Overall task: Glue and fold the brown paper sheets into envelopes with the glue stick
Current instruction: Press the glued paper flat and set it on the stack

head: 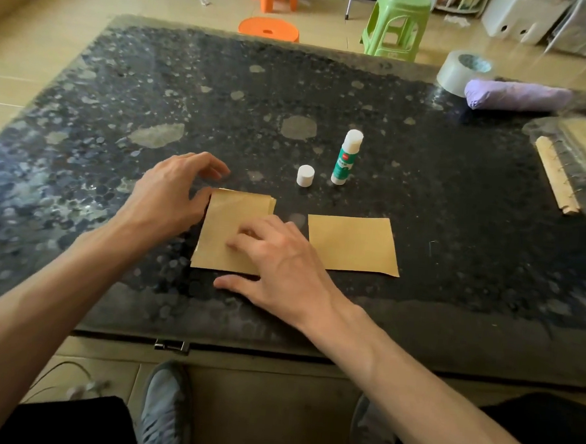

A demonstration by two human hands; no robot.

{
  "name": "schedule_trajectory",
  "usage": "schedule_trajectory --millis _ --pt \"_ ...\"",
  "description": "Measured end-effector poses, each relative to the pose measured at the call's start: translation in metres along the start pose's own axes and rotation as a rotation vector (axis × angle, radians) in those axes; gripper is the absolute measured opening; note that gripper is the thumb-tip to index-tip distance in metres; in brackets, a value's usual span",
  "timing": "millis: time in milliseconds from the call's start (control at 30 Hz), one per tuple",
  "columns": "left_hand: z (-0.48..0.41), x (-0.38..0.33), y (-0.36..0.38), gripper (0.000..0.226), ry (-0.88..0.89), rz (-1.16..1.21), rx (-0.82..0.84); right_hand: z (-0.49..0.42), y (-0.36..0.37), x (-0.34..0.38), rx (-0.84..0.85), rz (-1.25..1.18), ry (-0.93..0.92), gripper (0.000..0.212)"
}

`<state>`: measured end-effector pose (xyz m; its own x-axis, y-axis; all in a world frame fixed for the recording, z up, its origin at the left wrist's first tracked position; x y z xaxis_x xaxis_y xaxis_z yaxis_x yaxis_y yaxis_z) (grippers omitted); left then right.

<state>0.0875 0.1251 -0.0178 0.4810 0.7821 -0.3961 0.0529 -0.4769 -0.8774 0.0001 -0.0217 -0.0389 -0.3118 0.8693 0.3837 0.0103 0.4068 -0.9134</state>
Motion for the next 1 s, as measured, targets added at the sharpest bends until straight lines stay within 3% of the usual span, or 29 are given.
schedule_trajectory --millis 133,300,500,600,700,800,867,933,1000 --pt "-0.001 -0.001 -0.004 0.035 0.000 0.018 -0.004 0.005 -0.011 0.014 -0.062 0.100 -0.094 0.028" --pt "-0.003 -0.011 -0.008 0.033 -0.004 0.050 -0.030 0.016 -0.014 0.028 -0.134 0.198 -0.187 0.018" --pt "-0.002 -0.013 -0.007 0.028 -0.017 0.096 -0.003 0.017 -0.019 0.024 -0.176 0.061 -0.120 0.021" --pt "-0.003 -0.013 -0.007 0.020 -0.044 0.233 -0.001 0.015 -0.019 0.016 -0.148 -0.023 -0.060 0.024" --pt "-0.004 -0.027 -0.010 0.025 -0.102 0.505 -0.025 0.016 -0.030 0.003 -0.212 -0.163 0.012 0.022" --pt "-0.007 -0.045 -0.009 0.054 -0.162 0.718 0.030 0.022 -0.061 -0.023 -0.412 -0.383 0.108 0.015" --pt "-0.009 -0.054 -0.005 0.066 -0.178 0.775 0.077 0.025 -0.078 -0.054 -0.485 -0.618 0.279 0.012" --pt "-0.010 -0.061 0.001 0.062 -0.178 0.775 0.098 0.030 -0.087 -0.089 -0.533 -0.879 0.465 0.010" --pt "-0.012 -0.070 0.009 0.042 -0.146 0.758 0.118 0.038 -0.092 -0.115 -0.550 -1.046 0.622 0.008"
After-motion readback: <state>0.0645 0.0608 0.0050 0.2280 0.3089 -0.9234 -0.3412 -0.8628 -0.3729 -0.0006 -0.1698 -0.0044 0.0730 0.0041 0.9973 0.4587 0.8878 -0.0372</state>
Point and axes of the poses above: each hand's wrist, its own z-axis away from the middle knuckle, its own y-axis out of the palm, x = y × z, the point moved 8 cm from there along -z, towards the middle knuckle, and after that the axes turned 13 degrees about y, right-handed, at the moved point
